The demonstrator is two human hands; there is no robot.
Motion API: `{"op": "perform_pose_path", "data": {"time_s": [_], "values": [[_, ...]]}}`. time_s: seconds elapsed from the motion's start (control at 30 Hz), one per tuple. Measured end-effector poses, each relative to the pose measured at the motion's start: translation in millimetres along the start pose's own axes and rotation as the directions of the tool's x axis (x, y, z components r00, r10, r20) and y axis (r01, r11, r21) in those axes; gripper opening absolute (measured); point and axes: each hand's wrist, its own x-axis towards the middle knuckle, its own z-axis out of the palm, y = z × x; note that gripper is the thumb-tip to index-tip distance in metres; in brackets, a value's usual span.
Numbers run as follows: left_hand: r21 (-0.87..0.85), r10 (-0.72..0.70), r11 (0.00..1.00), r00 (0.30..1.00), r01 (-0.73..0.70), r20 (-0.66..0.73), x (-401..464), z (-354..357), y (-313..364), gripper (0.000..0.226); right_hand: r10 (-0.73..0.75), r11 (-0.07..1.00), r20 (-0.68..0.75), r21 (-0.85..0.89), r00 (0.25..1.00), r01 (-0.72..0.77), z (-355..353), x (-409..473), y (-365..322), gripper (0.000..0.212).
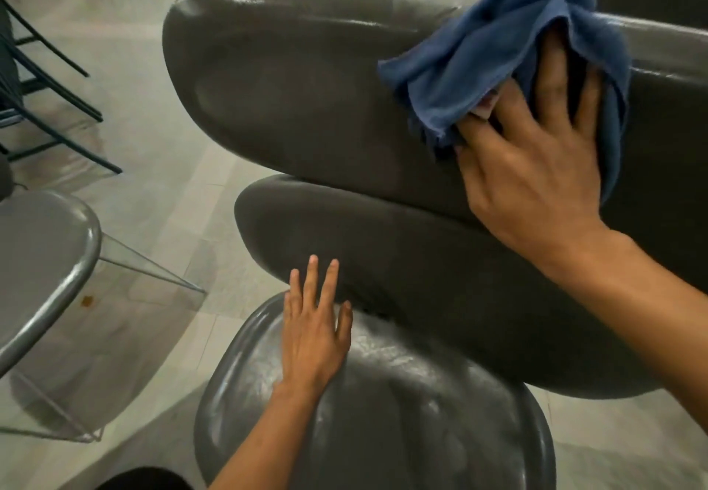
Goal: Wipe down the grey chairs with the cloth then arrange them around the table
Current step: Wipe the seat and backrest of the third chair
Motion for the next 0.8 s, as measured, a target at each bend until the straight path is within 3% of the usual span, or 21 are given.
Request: {"op": "perform_pose_path", "data": {"time_s": [0.07,0.17,0.27,0.33,0.43,0.6,0.7,0.8], "values": [[-0.021,0.003,1.0,1.0,-0.003,0.01,-6,5,2,0.067,-0.063,0.997,-0.03,-0.035,0.998,0.062,10,9,-10,0.058],[-0.059,0.018,0.998,1.0,-0.016,0.019,-17,16,5,0.063,-0.203,0.978,0.036,-0.033,0.978,0.205,29,0,-19,0.068],[-0.059,0.015,0.998,0.998,-0.012,0.056,-31,27,5,0.061,-0.41,0.91,0.178,0.008,0.895,0.415,51,-30,-27,0.065],[-0.058,-0.008,0.998,0.998,0.012,0.063,-36,30,-2,0.059,-0.473,0.876,0.281,0.048,0.835,0.48,60,-46,-29,0.063],[-0.052,-0.035,0.998,0.998,0.038,0.057,-29,22,-11,0.06,-0.395,0.918,0.271,0.075,0.878,0.39,59,-42,-28,0.062],[-0.118,-0.068,0.992,0.988,0.052,-0.136,20,-7,-9,0.065,-0.227,0.973,0.049,0.051,0.973,0.224,35,30,-43,0.064],[-0.151,-0.083,0.987,0.969,0.048,-0.233,47,-23,-4,0.066,-0.19,0.982,-0.097,0.0,0.977,0.191,30,73,-57,0.053],[-0.161,-0.065,0.987,0.96,0.022,-0.271,58,-28,-1,0.068,-0.244,0.97,-0.071,-0.015,0.967,0.243,43,71,-69,0.057]]}}
